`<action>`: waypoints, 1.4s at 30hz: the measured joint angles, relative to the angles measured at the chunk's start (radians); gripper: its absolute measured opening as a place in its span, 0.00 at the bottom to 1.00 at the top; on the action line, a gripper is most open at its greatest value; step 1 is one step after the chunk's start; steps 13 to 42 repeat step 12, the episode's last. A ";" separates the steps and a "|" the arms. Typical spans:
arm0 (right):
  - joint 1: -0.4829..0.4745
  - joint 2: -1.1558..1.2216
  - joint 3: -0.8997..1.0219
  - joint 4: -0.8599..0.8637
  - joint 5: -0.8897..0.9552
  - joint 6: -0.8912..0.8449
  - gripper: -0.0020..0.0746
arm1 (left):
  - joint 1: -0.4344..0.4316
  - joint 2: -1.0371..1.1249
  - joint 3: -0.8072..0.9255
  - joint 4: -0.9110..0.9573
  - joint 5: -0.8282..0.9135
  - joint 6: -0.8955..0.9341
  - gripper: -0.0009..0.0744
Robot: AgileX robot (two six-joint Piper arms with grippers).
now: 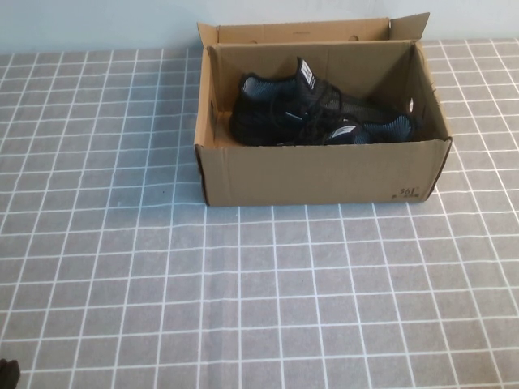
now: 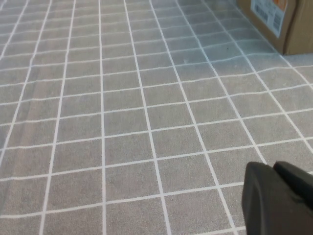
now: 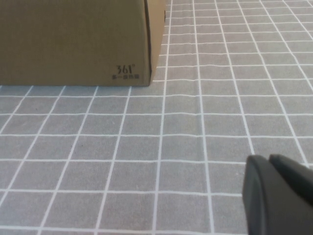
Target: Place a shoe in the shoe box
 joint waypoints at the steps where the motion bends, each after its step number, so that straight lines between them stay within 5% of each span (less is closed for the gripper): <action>1: 0.000 0.000 0.000 0.000 0.000 0.000 0.01 | 0.000 0.000 0.000 0.000 0.002 -0.002 0.01; 42: 0.000 0.000 0.000 0.000 0.000 0.000 0.01 | 0.000 0.000 0.000 0.003 0.004 -0.007 0.01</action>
